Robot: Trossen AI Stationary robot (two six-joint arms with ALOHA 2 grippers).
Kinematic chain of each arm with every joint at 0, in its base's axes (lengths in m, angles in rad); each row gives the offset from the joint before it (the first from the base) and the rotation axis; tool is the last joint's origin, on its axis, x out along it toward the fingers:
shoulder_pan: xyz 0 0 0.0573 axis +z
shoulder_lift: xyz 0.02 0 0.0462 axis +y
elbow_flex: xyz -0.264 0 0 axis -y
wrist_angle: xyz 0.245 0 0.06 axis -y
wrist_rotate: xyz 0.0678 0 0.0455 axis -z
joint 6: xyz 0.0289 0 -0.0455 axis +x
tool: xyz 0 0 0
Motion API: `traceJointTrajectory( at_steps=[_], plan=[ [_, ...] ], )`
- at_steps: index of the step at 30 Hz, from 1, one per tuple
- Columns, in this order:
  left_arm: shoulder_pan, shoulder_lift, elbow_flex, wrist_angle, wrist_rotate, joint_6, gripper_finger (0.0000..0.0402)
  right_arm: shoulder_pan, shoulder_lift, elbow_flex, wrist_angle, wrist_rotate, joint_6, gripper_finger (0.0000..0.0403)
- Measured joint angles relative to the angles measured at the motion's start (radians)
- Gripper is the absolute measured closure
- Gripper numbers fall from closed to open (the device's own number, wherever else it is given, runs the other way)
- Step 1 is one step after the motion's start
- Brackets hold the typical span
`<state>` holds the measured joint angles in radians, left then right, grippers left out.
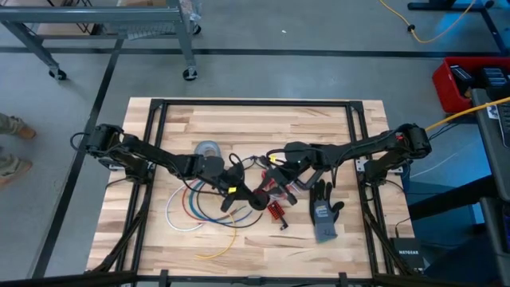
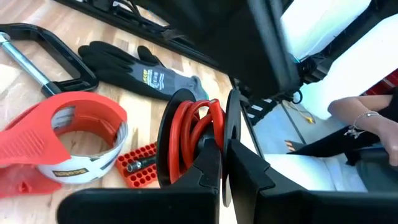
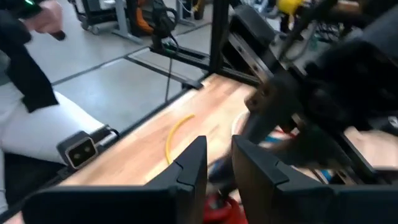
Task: Coil cords
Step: Uncoil the red wire from the spool
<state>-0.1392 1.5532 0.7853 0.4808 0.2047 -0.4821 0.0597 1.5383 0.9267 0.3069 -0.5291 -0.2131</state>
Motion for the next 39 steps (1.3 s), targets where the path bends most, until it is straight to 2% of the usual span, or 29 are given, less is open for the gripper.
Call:
traceJointTrajectory(
  at_steps=[4, 39],
  plan=[
    [-0.01, -0.002, 0.0, -0.001, 0.018, 0.0, 0.0398, -0.001, 0.001, -0.001, -0.035, 0.041, -0.001, 0.0324],
    [-0.02, -0.009, 0.002, 0.029, 0.025, 0.021, 0.0398, 0.0, 0.002, -0.002, -0.014, 0.046, 0.007, 0.0324]
  ],
)
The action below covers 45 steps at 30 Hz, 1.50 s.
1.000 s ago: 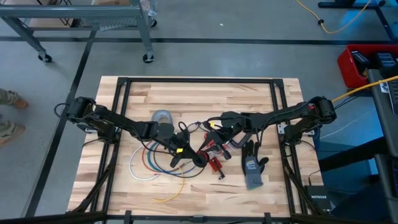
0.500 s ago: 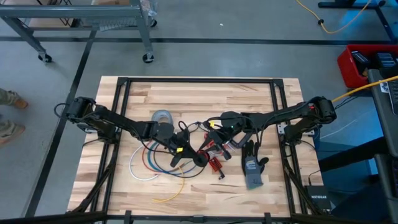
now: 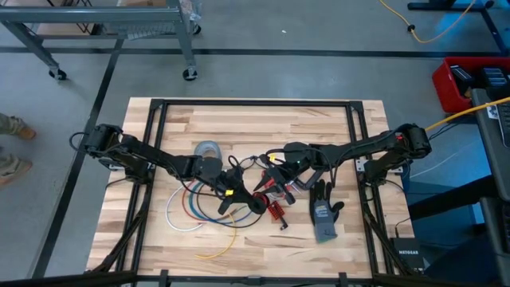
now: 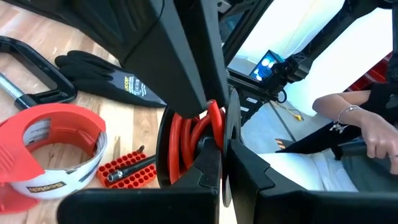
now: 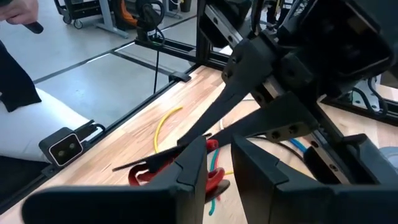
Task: Coil cords
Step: Uncoil the red wire from the spool
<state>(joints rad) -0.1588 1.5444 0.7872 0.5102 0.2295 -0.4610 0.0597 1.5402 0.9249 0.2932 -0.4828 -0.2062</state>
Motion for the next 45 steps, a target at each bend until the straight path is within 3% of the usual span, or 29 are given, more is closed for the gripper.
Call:
traceJointTrajectory(
  at_steps=[21, 31, 45],
  plan=[
    [0.012, 0.0, 0.0, 0.031, 0.0, 0.01, 0.0398, 0.0, 0.0, 0.0, 0.0, -0.007, 0.0, 0.0325],
    [0.012, 0.0, 0.0, 0.031, 0.0, 0.016, 0.0398, 0.0, 0.0, 0.0, 0.005, -0.014, 0.0, 0.0395],
    [0.009, -0.002, 0.0, 0.041, 0.0, 0.014, 0.0398, 0.0, 0.002, -0.002, 0.057, -0.031, -0.004, 0.04]
  ],
)
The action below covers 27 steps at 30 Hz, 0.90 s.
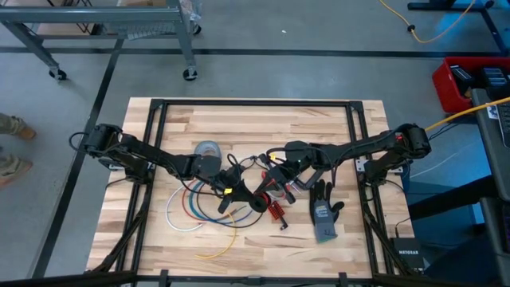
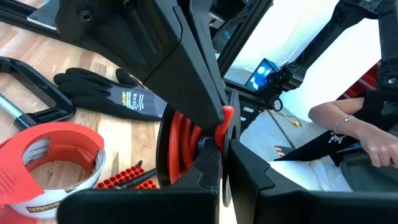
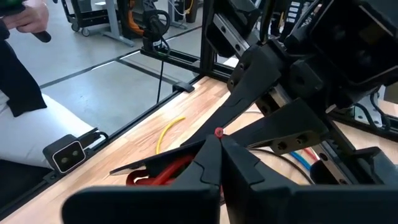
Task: Coil cords
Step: Uncoil the red wire from the spool
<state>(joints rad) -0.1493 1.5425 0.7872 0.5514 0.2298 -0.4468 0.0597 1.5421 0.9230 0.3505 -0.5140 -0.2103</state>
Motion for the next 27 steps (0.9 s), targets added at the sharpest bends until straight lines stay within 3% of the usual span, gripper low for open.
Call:
traceJointTrajectory(
  at_steps=[21, 24, 27],
  plan=[
    [-0.014, 0.003, -0.002, 0.029, -0.004, -0.025, 0.0398, 0.0, 0.06, 0.003, 0.043, 0.106, -0.004, 0.0401],
    [-0.022, 0.002, 0.002, 0.049, -0.007, -0.028, 0.0398, -0.002, 0.065, 0.002, 0.032, 0.162, -0.004, 0.0401],
    [-0.033, 0.002, 0.001, 0.04, -0.005, -0.045, 0.0398, -0.003, 0.059, 0.002, 0.036, 0.305, -0.005, 0.04]
  ],
)
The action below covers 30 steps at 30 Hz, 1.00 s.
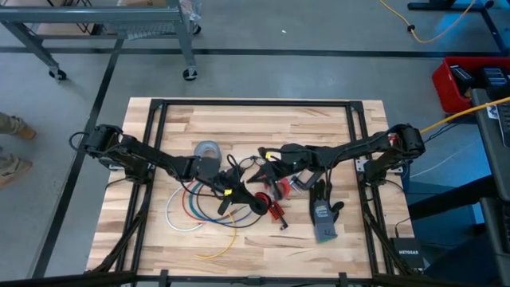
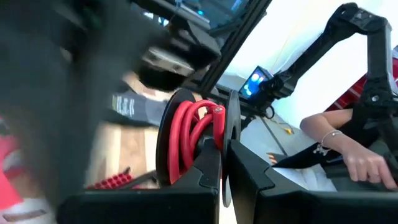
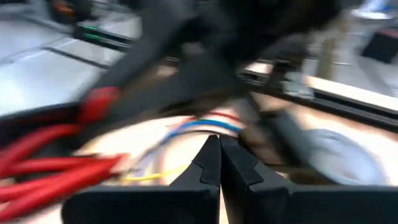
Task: Coil cords
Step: Uncoil the red wire from the spool
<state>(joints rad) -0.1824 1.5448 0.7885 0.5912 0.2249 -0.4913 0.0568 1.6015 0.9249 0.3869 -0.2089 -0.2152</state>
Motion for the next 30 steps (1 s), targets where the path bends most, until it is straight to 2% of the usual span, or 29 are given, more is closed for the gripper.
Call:
traceJointTrajectory(
  at_steps=[2, 5, 9, 15, 24, 30],
  plan=[
    [-0.008, 0.0, -0.001, 0.002, 0.008, -0.003, 0.0398, 0.0, 0.0, 0.0, -0.002, 0.106, -0.001, 0.0395],
    [-0.02, -0.001, -0.001, 0.018, 0.002, -0.003, 0.0398, -0.002, 0.0, 0.0, -0.007, 0.19, -0.002, 0.0389],
    [-0.025, -0.039, -0.004, 0.039, -0.001, 0.013, 0.0398, -0.004, -0.002, 0.001, 0.017, 0.187, -0.001, 0.0386],
    [-0.035, -0.183, -0.001, 0.051, 0.027, 0.108, 0.0398, -0.007, 0.0, 0.0, 0.003, 0.182, 0.0, 0.0384],
    [-0.048, -0.405, -0.001, -0.085, 0.019, 0.252, 0.0398, -0.005, 0.0, 0.0, -0.041, 0.067, 0.059, 0.0384],
    [-0.047, -0.514, -0.001, -0.185, 0.003, 0.321, 0.0398, -0.005, 0.0, 0.0, -0.042, 0.097, 0.102, 0.0384]
  ],
)
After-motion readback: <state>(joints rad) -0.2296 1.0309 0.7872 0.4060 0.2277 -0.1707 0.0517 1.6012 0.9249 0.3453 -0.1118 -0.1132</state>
